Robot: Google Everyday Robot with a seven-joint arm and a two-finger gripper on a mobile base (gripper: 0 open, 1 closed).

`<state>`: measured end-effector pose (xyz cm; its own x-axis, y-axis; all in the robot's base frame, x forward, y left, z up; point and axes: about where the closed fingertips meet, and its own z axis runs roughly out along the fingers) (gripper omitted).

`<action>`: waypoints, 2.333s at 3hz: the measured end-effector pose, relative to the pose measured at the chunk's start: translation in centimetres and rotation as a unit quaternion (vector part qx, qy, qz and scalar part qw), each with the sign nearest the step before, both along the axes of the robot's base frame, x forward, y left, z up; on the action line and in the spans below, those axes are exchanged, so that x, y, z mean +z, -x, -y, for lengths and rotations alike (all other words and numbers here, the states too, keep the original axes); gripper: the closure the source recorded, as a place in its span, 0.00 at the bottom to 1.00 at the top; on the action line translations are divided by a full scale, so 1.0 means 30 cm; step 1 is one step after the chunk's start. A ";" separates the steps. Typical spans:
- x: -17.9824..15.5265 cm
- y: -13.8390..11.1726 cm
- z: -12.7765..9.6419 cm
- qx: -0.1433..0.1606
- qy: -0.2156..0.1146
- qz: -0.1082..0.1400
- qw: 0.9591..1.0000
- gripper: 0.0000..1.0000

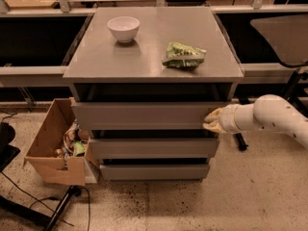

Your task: Close top drawer

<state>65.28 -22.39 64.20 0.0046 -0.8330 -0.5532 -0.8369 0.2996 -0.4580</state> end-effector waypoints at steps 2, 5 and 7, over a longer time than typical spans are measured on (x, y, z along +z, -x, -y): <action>0.000 0.000 0.000 0.000 0.000 0.000 1.000 0.00; 0.093 0.155 -0.004 -0.001 0.042 -0.008 0.999 0.73; 0.421 0.633 0.071 -0.064 0.161 -0.115 0.978 1.00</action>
Offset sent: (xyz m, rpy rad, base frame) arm 0.0000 0.0000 0.0000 0.0000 0.0000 0.0000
